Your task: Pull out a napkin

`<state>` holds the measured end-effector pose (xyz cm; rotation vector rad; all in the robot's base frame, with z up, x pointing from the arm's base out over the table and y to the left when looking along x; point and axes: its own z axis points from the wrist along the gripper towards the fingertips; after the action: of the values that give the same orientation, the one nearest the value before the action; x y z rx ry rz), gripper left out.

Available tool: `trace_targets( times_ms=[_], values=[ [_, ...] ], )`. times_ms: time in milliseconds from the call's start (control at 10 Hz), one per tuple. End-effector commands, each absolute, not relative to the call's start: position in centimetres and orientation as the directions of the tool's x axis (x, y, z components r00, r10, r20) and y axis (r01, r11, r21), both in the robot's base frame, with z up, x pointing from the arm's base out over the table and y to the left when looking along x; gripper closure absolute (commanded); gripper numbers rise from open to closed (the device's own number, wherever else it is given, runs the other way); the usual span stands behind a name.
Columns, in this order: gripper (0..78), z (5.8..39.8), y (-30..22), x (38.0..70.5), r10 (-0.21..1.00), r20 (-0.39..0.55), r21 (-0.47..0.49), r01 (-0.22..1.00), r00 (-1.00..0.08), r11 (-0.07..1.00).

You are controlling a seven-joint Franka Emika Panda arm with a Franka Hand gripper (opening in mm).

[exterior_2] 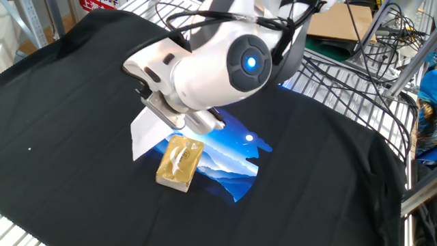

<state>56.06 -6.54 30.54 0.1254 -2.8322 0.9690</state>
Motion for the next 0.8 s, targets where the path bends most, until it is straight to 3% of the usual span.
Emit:
trace_targets(
  times_ms=[100,200,800],
  values=[
    [76.1,31.0,-7.7,56.2,-0.043,0.145,-0.536,-0.115,-0.989,0.836],
    [76.1,31.0,-8.5,56.4,-0.032,0.123,-0.448,-0.084,-0.992,0.890],
    [76.1,30.9,-10.0,56.8,0.019,0.080,-0.285,-0.004,-0.997,0.958]
  ],
)
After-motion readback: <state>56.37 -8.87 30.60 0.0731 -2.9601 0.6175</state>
